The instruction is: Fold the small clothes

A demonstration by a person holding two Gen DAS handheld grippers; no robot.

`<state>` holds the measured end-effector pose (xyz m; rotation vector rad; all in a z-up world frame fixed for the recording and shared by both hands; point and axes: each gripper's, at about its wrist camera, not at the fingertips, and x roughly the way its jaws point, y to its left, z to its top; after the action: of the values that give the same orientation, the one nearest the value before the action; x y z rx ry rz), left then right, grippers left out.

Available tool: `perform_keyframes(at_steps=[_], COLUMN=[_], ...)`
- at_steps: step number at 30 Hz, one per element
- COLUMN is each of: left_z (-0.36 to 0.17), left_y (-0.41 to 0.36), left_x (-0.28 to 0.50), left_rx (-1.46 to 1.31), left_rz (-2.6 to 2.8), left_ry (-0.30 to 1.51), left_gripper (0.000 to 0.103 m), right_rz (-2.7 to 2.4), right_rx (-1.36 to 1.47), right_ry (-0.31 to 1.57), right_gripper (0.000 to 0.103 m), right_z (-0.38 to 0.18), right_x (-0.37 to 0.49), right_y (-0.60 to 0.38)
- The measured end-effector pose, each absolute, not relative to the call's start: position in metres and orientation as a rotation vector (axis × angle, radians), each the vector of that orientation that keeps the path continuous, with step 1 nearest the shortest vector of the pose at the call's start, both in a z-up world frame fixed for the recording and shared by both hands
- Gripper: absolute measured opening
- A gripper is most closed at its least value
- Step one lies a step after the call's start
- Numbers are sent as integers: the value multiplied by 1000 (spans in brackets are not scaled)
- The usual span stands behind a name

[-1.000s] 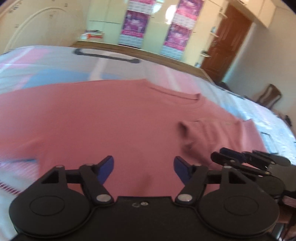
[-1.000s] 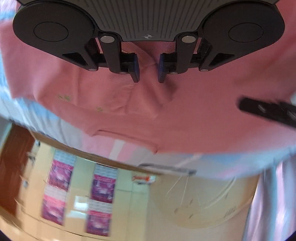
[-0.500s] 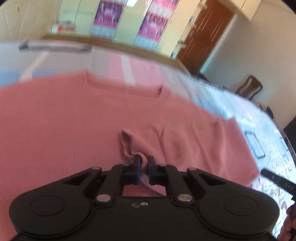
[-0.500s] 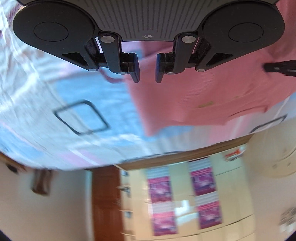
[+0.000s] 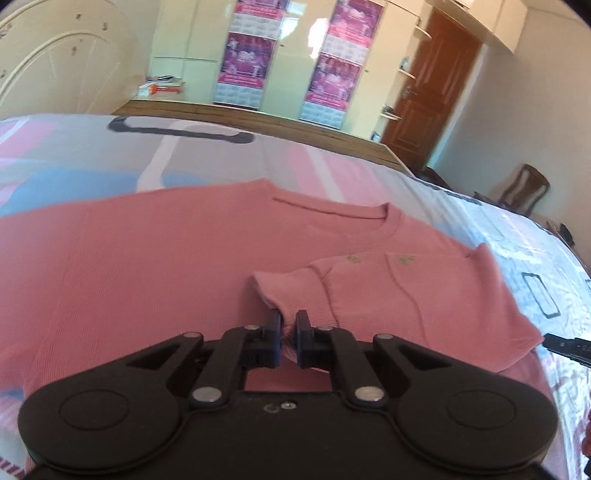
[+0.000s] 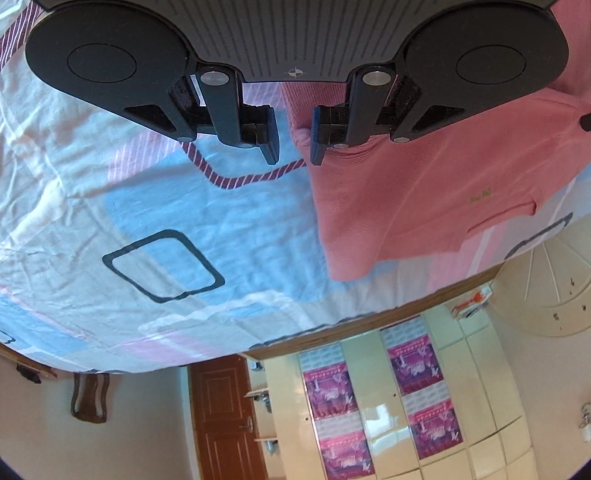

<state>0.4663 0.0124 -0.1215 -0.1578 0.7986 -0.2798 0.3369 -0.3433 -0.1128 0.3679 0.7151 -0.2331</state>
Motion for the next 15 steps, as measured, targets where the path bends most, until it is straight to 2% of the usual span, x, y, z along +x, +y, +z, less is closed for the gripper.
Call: perform_keyframes(at_steps=[5,7,8,9,10,11,14,15], left_z=[-124,-126,-127,-127,-126,-126,-134,-138], left_y=[16,16,15,16,19,22,24,24], left_x=[456,454,454,456,458,463,487,496], left_rx=[-129,-105,-95,-94,-109,-130,-154,-166], left_rz=[-255,-257,-240,-230,-224,-231,-255,-256], left_ry=[777,775,765,761,751,742,796,815], left_gripper=[7,15,31,58,66,67,46,45], right_rz=[-202,-190,-189,-181,-172,-164,-133,-124], right_rx=[360,360,355,351,346,335,321,318], right_ry=[716,719,720,720,717,710,688,681], right_gripper=[19,19,19,19,19,19,19,19], right_z=[-113,-114,-114,-114,-114,-113,-108,-107], right_x=[338,340,341,343,346,349,364,370], right_y=[-346,-347,-347,-347,-348,-348,-353,-355])
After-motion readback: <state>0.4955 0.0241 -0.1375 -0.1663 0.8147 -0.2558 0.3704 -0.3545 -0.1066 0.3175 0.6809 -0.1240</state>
